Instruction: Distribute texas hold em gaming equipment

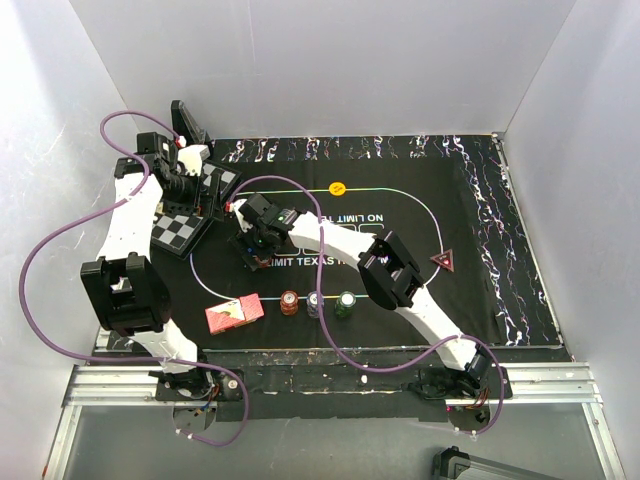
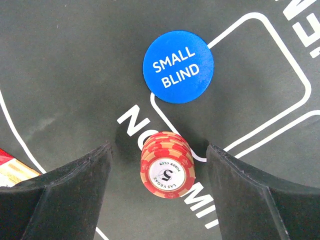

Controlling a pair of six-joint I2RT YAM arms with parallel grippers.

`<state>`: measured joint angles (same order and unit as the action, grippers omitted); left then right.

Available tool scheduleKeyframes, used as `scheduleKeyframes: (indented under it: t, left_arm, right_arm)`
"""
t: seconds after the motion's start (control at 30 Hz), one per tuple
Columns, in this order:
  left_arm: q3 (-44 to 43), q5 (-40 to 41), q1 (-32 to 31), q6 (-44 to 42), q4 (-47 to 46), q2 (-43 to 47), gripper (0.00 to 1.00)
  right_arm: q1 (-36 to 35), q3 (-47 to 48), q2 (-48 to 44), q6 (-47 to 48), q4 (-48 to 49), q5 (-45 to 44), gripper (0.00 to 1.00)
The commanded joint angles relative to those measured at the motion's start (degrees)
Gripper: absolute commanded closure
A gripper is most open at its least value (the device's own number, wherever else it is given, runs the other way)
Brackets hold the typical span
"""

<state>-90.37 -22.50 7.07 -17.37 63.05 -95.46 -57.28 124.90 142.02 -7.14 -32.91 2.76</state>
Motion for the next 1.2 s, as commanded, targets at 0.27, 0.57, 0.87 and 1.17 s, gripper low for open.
scheduleKeyframes:
  t: [0.27, 0.57, 0.87, 1.17]
  left_arm:
    - [-1.7, -0.4, 1.0, 0.8, 1.5, 3.7, 0.0]
    - [-0.9, 1.4, 1.6, 0.1, 2.2, 5.3, 0.0]
    - [3.4, 1.4, 1.5, 0.4, 1.0, 8.6, 0.0]
    - [3.9, 1.6, 1.6, 0.0, 1.0, 9.9, 0.0]
  right_arm:
    - [0.3, -2.9, -13.3, 2.7, -1.3, -5.8, 0.13]
    - [-2.8, -24.5, -28.7, 1.1, -2.3, -2.1, 0.1]
    - [-5.9, -34.2, -32.3, -0.5, -0.3, -4.0, 0.09]
    - [-6.8, -35.3, -30.4, -0.9, 0.8, -0.8, 0.08]
